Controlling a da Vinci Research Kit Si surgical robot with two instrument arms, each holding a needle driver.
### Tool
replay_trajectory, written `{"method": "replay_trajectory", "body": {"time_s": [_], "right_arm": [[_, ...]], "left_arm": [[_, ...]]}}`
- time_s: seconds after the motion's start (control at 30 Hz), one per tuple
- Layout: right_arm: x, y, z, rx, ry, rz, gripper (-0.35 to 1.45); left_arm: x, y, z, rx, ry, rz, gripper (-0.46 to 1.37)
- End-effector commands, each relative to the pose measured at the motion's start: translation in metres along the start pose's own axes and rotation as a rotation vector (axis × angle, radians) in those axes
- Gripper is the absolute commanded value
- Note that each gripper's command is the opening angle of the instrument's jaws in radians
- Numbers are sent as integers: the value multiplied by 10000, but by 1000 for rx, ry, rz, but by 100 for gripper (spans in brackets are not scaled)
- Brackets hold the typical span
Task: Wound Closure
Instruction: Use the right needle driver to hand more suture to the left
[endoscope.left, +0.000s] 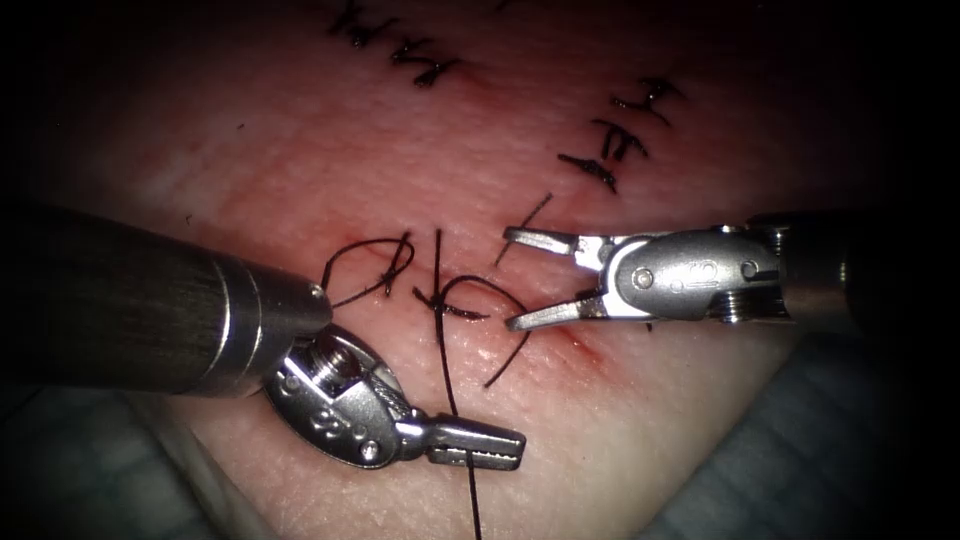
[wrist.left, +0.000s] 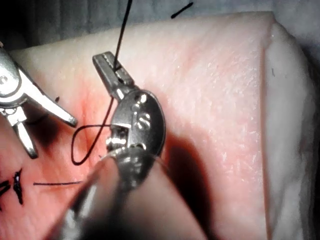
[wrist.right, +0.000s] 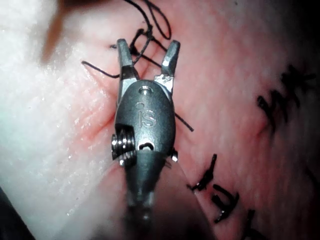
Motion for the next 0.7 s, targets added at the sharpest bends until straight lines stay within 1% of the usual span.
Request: {"method": "replay_trajectory", "body": {"time_s": [0.03, 0.1, 0.13, 0.27, 0.4, 0.47, 0.53, 0.6, 0.7], "right_arm": [[8, -3, 1, 19, 7, -41, 120], [16, -8, 3, 33, 17, -73, 118], [24, -12, 6, 50, 34, -111, 115], [37, -22, 17, 83, 64, -210, 107], [37, -28, 25, 106, 88, -272, 106], [36, -30, 26, 115, 101, -278, 105], [37, -32, 26, 98, 126, -279, 105], [39, -33, 26, 103, 131, -285, 105], [42, -37, 27, 108, 158, -293, 99]], "left_arm": [[1, -5, 0, -16, 6, -18, -35], [3, -10, 0, -22, 13, -29, -35], [6, -17, 0, -25, 16, -35, -35], [14, -34, 0, -30, 26, -51, -35], [17, -43, -1, -32, 32, -65, -35], [18, -44, -1, -33, 32, -67, -35], [17, -43, -1, -33, 32, -66, -35], [17, -43, -1, -33, 33, -65, -35], [16, -44, -1, -33, 33, -66, -35]]}}
